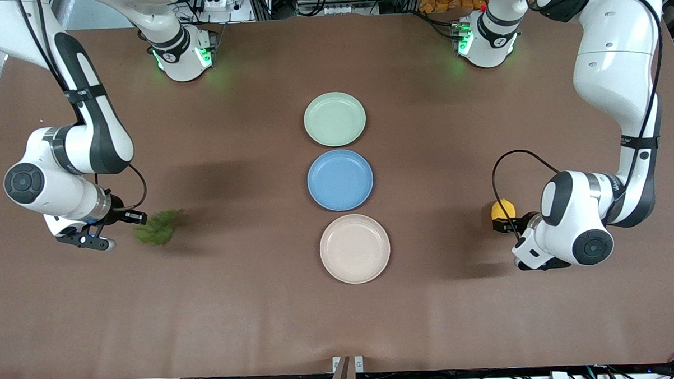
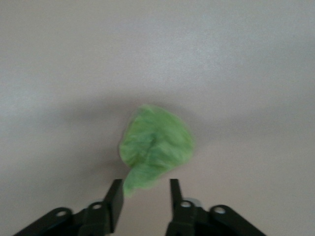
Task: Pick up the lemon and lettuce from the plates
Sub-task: 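Lower the lemon onto the table while the right gripper lowers the lettuce, then open both grippers and draw both arms back from the released items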
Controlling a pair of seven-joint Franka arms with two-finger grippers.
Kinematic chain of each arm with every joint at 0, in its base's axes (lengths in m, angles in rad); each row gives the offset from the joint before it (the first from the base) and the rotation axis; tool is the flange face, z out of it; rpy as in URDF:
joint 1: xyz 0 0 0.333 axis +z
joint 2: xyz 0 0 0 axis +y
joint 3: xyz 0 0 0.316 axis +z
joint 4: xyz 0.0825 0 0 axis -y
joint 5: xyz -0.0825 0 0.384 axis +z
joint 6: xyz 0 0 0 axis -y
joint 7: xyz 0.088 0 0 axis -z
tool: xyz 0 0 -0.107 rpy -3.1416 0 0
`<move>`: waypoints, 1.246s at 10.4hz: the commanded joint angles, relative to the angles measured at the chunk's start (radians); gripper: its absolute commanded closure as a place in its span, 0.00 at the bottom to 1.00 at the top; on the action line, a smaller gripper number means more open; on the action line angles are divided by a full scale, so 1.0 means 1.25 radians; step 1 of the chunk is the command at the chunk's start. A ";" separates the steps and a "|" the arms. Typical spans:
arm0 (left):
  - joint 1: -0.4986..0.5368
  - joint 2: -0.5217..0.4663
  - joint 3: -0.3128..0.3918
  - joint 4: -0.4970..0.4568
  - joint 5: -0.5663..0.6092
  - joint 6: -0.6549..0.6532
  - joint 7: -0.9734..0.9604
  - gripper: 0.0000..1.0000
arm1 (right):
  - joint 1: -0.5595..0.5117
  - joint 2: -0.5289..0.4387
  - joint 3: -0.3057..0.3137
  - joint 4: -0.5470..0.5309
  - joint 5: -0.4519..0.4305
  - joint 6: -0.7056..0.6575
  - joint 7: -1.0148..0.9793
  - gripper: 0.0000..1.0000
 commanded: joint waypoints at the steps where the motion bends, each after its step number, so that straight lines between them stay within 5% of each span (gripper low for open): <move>1: 0.002 -0.042 -0.007 0.007 0.017 -0.050 0.010 0.00 | 0.010 -0.064 0.001 -0.028 0.015 -0.023 -0.014 0.00; 7: 0.009 -0.163 -0.012 0.008 0.006 -0.087 0.014 0.00 | 0.035 -0.245 -0.001 -0.138 0.015 -0.038 -0.058 0.00; 13: 0.009 -0.271 -0.008 0.011 -0.042 -0.151 0.013 0.00 | 0.051 -0.259 0.001 0.057 0.014 -0.236 -0.106 0.00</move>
